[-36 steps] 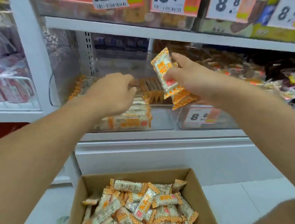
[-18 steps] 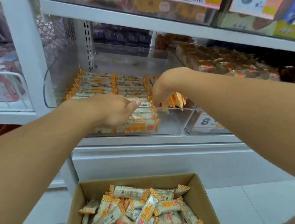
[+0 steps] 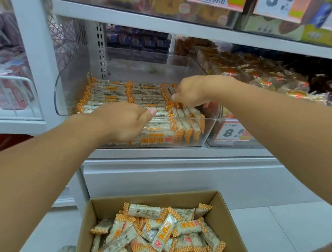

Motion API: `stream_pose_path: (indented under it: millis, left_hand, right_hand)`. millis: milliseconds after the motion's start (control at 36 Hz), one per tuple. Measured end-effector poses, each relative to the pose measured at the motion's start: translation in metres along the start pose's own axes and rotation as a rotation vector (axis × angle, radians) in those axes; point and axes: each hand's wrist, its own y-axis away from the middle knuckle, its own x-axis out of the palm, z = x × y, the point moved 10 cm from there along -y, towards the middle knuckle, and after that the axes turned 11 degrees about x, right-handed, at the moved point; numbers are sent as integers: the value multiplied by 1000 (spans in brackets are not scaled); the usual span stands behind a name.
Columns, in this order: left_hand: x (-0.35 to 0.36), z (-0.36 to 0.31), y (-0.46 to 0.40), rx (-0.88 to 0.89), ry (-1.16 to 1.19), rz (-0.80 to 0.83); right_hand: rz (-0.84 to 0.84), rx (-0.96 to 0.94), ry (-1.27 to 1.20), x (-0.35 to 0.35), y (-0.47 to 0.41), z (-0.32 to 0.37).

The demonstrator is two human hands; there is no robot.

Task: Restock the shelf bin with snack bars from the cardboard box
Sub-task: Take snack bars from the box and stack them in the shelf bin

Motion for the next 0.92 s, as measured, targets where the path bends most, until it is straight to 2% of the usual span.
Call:
stream_pose_path:
  millis: [56, 167, 278, 333, 417, 444, 583, 667, 750, 833, 861, 917]
  left_hand:
    - [1, 2, -1, 3, -13, -12]
    - [0, -1, -2, 22, -32, -24]
    - [0, 0, -2, 19, -24, -31]
    - [-1, 0, -2, 12, -35, -29]
    - [0, 1, -5, 9, -48, -16]
    - [2, 2, -5, -2, -38, -1]
    - [5, 2, -5, -64, -13, 58]
    - [5, -2, -3, -78, -21, 74]
    - [-12, -18, 3, -71, -168, -80]
    - [-42, -57, 16, -13, -350, -382]
    - [-49, -72, 22, 28, -338, -470]
    - [-52, -93, 31, 86, -203, -559]
  right_hand:
    - [-42, 27, -87, -1, -8, -7]
    - [205, 72, -23, 38, -7, -13]
    - [311, 96, -51, 51, -5, -8]
    - [226, 70, -42, 41, -6, -4]
    - [-68, -4, -55, 15, -12, 4]
    - [-90, -13, -65, 14, -14, 7]
    - [44, -18, -59, 23, -4, 17]
    - [7, -20, -122, 15, -2, 13]
    - [-192, -21, -371, 11, 1, 2]
    - [-678, -103, -730, -6, 53, -18]
    - [-805, -139, -864, -2, 80, -26]
    - [-924, -140, -1138, 29, 120, -45]
